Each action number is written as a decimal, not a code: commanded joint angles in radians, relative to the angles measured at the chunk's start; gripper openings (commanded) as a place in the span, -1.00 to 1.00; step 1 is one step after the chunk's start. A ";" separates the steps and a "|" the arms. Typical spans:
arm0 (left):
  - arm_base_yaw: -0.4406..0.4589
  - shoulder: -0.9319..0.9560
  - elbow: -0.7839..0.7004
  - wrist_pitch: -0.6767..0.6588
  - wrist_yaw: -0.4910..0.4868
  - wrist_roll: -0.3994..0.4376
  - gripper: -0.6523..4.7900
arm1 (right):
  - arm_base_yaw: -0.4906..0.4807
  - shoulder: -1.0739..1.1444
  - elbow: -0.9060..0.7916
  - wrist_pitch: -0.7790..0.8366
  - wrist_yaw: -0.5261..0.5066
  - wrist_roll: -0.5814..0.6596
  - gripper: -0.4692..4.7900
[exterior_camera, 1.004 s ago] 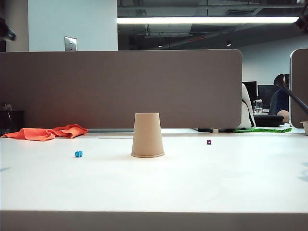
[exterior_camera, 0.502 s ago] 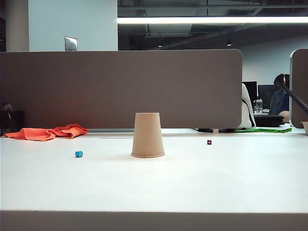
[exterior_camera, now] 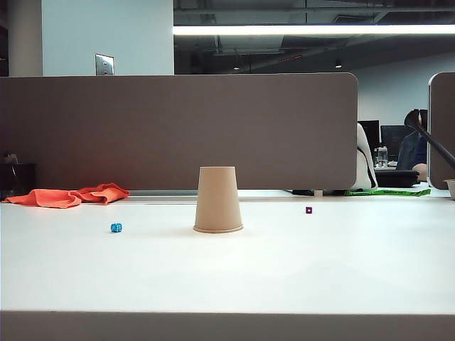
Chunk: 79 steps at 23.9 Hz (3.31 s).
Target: Throw the dice onto the paper cup, compare its value with the values of the other dice on the table, place the die with the higher value on the paper cup, and take no action if both dice have the same value.
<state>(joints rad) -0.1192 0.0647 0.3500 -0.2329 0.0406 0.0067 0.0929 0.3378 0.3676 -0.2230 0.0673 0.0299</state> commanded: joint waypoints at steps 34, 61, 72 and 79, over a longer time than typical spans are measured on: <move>0.000 -0.060 -0.124 0.068 0.034 0.002 -0.78 | -0.044 -0.340 -0.361 0.230 0.025 0.023 -0.83; 0.188 -0.060 -0.343 0.354 0.207 0.037 -0.78 | -0.049 -0.340 -0.361 0.275 -0.074 -0.030 -0.83; 0.192 -0.060 -0.342 0.300 0.193 0.017 -0.78 | -0.049 -0.340 -0.361 0.270 -0.074 -0.030 -0.83; 0.166 -0.060 -0.342 0.298 0.093 -0.052 -0.78 | -0.049 -0.340 -0.361 0.270 -0.074 -0.030 -0.83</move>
<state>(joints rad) 0.0612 0.0044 0.0040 0.0559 0.1440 -0.0425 0.0437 -0.0017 0.0074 0.0357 -0.0029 0.0025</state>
